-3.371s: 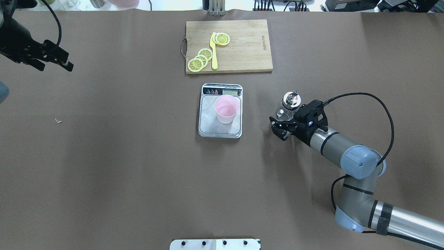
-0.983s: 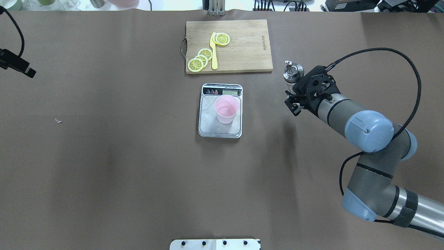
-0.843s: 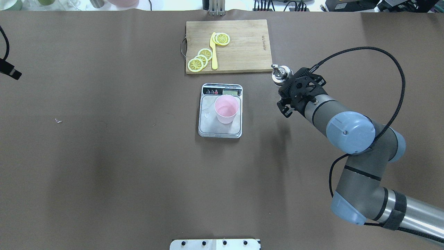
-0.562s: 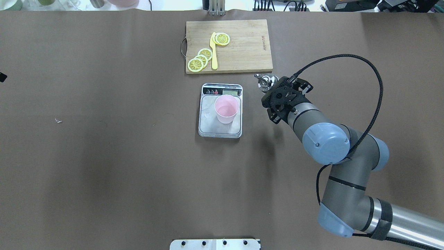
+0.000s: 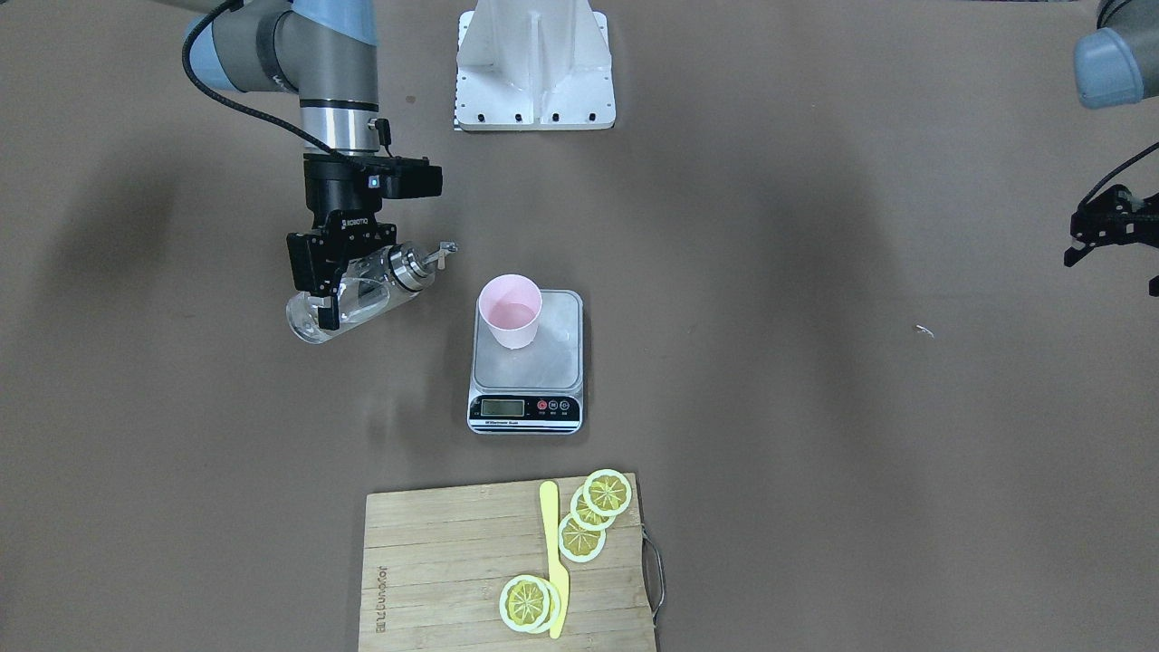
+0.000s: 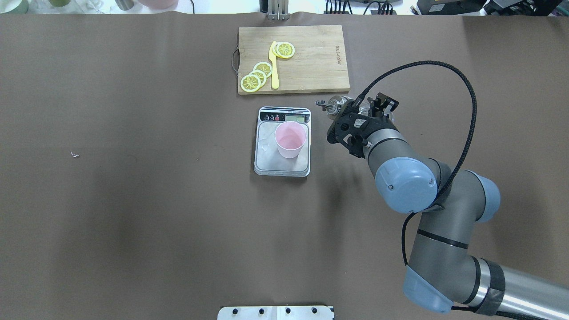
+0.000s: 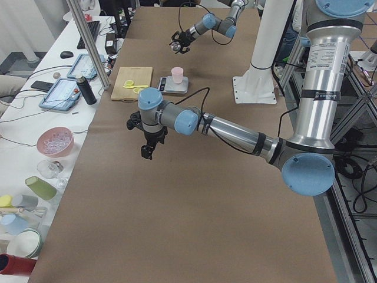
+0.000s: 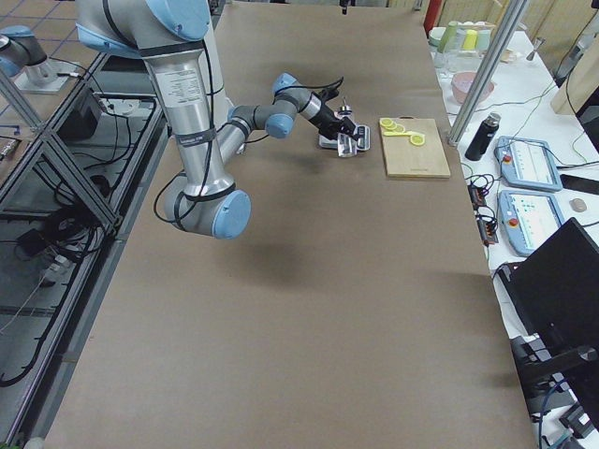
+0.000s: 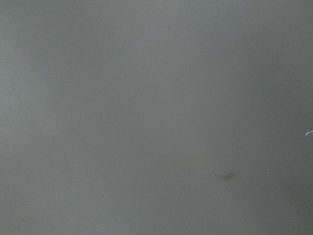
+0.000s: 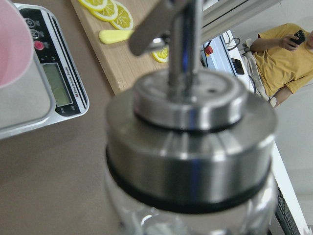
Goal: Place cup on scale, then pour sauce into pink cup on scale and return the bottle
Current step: 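Carry the sauce dispenser with the right gripper toward the pink cup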
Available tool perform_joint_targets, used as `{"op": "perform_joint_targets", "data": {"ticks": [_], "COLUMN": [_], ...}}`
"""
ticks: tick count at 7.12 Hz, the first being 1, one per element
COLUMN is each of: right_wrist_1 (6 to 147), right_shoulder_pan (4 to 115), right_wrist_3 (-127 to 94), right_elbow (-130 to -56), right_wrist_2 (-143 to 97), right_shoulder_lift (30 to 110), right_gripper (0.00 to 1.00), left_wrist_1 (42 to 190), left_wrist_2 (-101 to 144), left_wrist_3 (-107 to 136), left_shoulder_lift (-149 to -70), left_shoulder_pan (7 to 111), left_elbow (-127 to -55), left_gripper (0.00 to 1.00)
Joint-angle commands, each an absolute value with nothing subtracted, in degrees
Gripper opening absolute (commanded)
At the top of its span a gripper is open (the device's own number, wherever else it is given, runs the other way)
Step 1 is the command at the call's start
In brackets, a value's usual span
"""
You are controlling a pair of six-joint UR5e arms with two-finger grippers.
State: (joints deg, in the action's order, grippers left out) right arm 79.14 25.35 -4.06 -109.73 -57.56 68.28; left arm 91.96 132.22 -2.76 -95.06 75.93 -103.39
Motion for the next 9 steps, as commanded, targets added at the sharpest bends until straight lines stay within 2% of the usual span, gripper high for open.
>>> {"op": "perform_joint_targets", "data": {"ticks": [1,3,5,9], "right_wrist_1": [84.1,87.7,92.79,93.07], "right_shoulder_pan": [26.1,26.72,26.02,24.44], "right_wrist_3": [-2.99,-2.99,-2.99,-2.99], "right_elbow": [-109.95,-109.78,-107.76,-104.5], "right_wrist_2": [-54.85,-53.18,-51.52,-49.31], "right_shoulder_lift": [67.76,67.15,63.3,60.65], "right_gripper": [0.21,0.21,0.21,0.21], "left_wrist_1": [92.02,92.11,92.11,92.02], "left_wrist_2": [132.36,132.36,132.45,132.63], "left_wrist_3": [-2.81,-3.25,-3.25,-3.25], "left_shoulder_lift": [-94.75,-94.39,-94.39,-94.31], "left_shoulder_pan": [76.29,76.38,76.73,76.99], "left_elbow": [-103.36,-103.19,-103.18,-103.01], "left_gripper": [0.99,0.99,0.99,0.99]}}
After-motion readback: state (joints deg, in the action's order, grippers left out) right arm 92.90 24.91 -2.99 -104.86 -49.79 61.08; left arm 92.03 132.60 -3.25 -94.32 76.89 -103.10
